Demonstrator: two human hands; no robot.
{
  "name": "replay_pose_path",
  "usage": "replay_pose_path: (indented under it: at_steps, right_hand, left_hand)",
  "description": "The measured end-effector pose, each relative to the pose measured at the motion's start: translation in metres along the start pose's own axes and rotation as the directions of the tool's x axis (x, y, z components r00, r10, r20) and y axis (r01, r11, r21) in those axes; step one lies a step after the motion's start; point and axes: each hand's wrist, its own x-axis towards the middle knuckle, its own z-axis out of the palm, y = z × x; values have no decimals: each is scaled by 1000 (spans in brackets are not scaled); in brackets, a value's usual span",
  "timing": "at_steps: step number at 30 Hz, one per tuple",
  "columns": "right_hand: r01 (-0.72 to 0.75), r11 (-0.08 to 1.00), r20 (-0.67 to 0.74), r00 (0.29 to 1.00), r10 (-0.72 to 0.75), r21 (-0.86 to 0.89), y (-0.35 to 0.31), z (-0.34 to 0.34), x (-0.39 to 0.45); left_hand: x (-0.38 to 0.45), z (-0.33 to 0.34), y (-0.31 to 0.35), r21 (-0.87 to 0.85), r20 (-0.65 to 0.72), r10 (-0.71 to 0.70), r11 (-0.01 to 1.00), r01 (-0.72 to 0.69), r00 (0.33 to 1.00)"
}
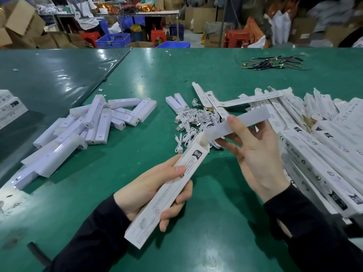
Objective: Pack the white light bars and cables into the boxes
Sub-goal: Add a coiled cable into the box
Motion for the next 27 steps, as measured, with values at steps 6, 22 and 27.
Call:
replay_pose_path:
  at_steps: [6, 22, 27]
  right_hand:
    - [-61, 995, 84, 994, 67, -75, -1, 4, -3]
    - [-62, 973, 88, 993, 84, -223, -4, 7, -7]
    - [-54, 962, 75, 994, 77, -266, -6, 3, -5]
  left_hand:
    - [1, 2, 8, 67, 34, 3, 998, -5, 999]
    - [-2, 6, 7, 219, -47, 35, 975, -24, 998]
    - [-3, 6, 8, 197, -32, 43, 980, -36, 999]
